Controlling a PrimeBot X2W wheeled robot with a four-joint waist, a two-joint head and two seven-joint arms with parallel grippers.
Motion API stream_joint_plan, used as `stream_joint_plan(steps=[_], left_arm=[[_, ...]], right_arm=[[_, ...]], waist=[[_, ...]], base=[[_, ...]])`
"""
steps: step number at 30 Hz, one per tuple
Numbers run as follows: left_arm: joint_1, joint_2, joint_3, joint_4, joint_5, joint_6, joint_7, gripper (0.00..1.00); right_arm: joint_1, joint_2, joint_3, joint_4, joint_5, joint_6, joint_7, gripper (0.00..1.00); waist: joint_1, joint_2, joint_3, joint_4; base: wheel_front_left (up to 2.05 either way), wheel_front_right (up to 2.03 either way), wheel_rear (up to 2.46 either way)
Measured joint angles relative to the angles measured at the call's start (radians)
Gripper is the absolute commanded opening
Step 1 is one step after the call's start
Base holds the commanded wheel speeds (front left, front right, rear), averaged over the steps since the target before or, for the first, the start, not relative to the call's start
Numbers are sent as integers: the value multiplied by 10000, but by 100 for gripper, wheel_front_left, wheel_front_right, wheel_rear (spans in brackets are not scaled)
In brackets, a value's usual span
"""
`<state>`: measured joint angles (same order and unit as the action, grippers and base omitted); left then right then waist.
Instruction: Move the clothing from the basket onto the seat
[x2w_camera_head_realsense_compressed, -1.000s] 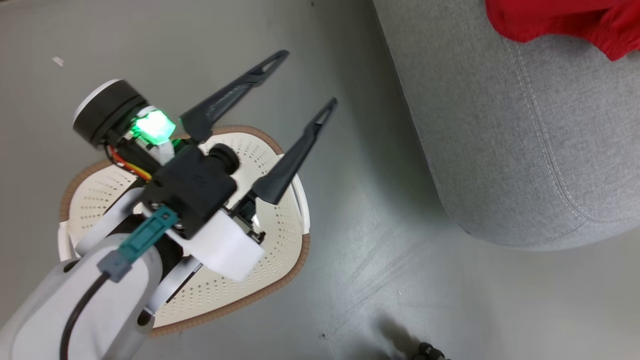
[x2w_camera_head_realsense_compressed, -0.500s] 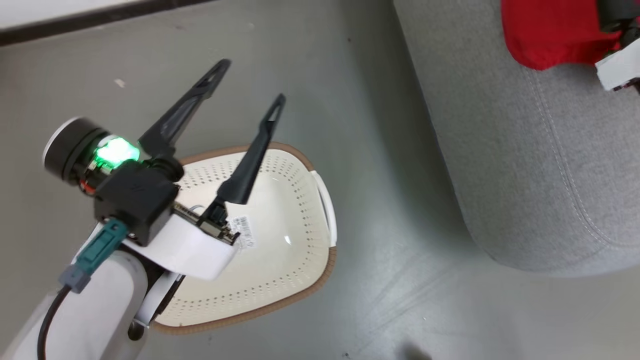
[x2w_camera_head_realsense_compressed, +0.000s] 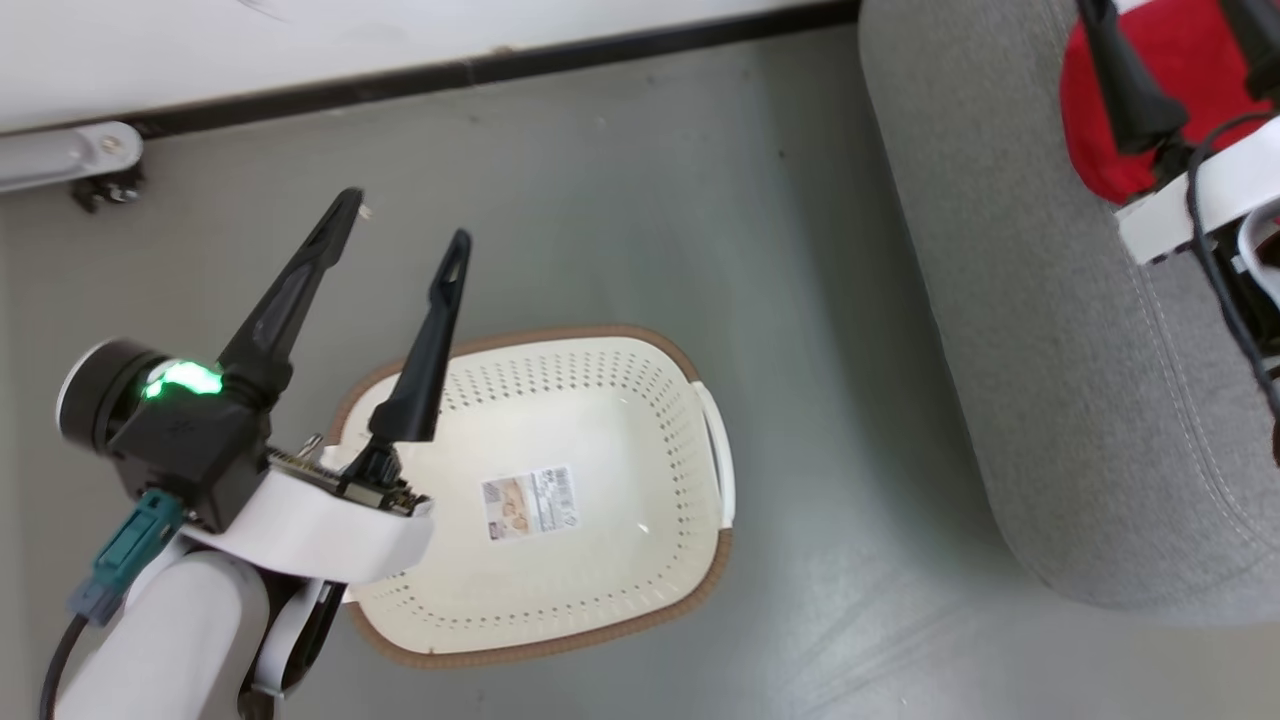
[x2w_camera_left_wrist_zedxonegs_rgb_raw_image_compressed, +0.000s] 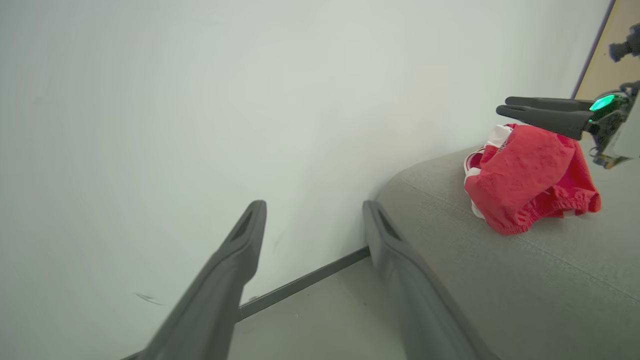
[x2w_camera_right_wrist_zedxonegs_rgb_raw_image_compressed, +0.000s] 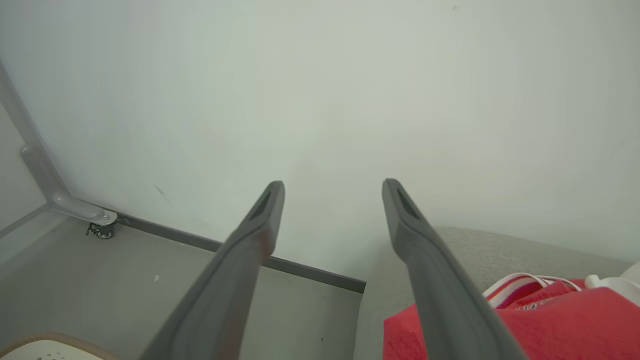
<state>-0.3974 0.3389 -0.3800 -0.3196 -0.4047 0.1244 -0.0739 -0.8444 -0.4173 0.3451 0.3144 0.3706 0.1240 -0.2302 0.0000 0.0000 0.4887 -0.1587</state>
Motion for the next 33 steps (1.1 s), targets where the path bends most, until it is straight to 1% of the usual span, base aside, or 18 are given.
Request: stream_joint_plan(steps=[5,8,14,18,22,33], left_arm=[[500,-100,286,288,-293,144,-401,100],[810,-176,418,449,-447,153,-629,100],[1384,-265,723,773,-677,293,-1110,100],[1911,-341,1014,1101,-1026,391,-1315,100],[2266,-443,1216,1275,-1147,460,-1453,100],[3178,-485,1592,1931,-1243,439,-1666,100]], right_arm=[[385,92,119,-46,-38,0,-94,100],[644,127,163,-25,-138,0,-157,100],[1217,244,155,121,-295,0,-178,100],[1803,378,73,209,-468,0,-194,100],[2289,554,-244,13,-525,0,-198,100],[3717,947,-1246,-732,-830,-2,-207,100]], waist=[[0,0,-397,320],[0,0,-643,500],[0,0,-1153,844],[0,0,-1583,1107],[0,0,-1930,1308],[0,0,-2843,1788]], base=[[0,0,0],[0,0,0],[0,0,0],[0,0,0],[0,0,0],[0,0,0]])
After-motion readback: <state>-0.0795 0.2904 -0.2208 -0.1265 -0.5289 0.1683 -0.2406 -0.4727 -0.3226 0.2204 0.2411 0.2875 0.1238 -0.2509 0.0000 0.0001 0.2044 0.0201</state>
